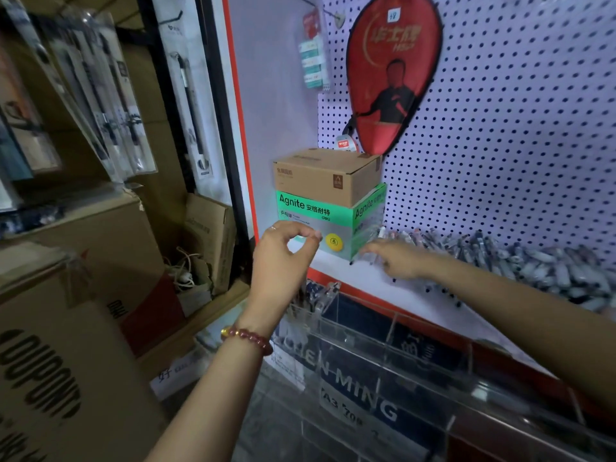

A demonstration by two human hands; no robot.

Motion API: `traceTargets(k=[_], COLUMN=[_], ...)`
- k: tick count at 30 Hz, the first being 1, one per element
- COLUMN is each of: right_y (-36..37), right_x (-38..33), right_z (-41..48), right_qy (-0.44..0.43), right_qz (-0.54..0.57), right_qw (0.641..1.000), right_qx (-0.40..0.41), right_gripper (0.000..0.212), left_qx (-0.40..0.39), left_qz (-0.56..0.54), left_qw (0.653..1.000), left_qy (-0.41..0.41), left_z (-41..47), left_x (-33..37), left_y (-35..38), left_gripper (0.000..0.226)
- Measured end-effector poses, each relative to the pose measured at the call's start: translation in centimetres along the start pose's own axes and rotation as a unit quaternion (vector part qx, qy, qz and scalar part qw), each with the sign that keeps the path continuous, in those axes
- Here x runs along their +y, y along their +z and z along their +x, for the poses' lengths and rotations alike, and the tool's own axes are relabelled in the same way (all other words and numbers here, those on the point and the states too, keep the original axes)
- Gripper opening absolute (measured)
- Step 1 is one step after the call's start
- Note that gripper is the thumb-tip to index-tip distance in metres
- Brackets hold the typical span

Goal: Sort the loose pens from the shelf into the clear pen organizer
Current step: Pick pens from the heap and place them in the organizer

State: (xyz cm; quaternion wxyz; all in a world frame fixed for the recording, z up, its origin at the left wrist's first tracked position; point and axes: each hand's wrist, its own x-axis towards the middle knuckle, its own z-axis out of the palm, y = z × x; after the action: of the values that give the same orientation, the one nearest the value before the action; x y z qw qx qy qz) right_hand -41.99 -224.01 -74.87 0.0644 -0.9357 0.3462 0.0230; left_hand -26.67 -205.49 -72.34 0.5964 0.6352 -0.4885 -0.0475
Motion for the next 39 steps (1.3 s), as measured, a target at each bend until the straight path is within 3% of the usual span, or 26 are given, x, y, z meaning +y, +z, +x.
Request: traceTargets(k=[4,10,17,20,22,25,28,31,33,35,39], right_y=[1.4,2.2,1.4,0.9,0.5,-0.8,-1.3,-1.5,-1.3,-1.0,-0.4], right_x=[-0.5,-0.3,-0.4,-0.7,-0.6,-0.9,-1.2,-2.4,-3.4,-4.2,-5.0], right_z=[1.1,2.5,1.7,0.7,-0.1,-2.1,-4.4,-6.7,-7.5,-7.6,-7.4], right_qy=[-0.031,-0.035,-0.097,-0.140,-0.162,-0.183,-0.124,-0.178,-0.237,-0.292,-0.391], right_qz=[-0.105,-0.119,-0.226,-0.263,-0.213,-0.096,0.036,0.164,0.171,0.110,0.025], right_qw=[0.994,0.991,0.967,0.947,0.939,0.914,0.897,0.837,0.798,0.778,0.769], right_qx=[0.005,0.042,0.061,0.120,0.218,0.348,0.422,0.491,0.527,0.545,0.504], right_gripper=[0.073,0.031,0.020,0.020,0.017,0.032,0.018,0.014,0.014,0.017,0.017], left_qx=[0.025,0.013,0.008,0.002,0.002,0.000,-0.024,-0.080,-0.137,-0.172,-0.131], left_qz=[0.020,0.026,0.025,0.025,0.030,0.026,-0.011,-0.044,-0.041,-0.031,-0.085], left_qw=[0.999,1.000,1.000,1.000,0.999,0.999,0.999,0.994,0.988,0.982,0.985], left_qy=[0.012,0.004,0.001,0.005,0.015,0.032,0.043,0.052,0.060,0.072,0.075], left_z=[0.3,-0.2,-0.3,-0.4,-0.4,-0.4,-0.8,-1.1,-1.1,-1.0,-0.8], left_x=[0.4,0.6,0.7,0.8,0.9,1.2,1.8,2.1,2.0,1.9,2.1], left_y=[-0.9,-1.4,-1.7,-1.4,-1.3,-1.1,-0.7,-0.2,0.1,0.3,0.8], left_gripper=[0.012,0.013,0.016,0.018,0.019,0.019,0.013,0.015,0.020,0.025,0.024])
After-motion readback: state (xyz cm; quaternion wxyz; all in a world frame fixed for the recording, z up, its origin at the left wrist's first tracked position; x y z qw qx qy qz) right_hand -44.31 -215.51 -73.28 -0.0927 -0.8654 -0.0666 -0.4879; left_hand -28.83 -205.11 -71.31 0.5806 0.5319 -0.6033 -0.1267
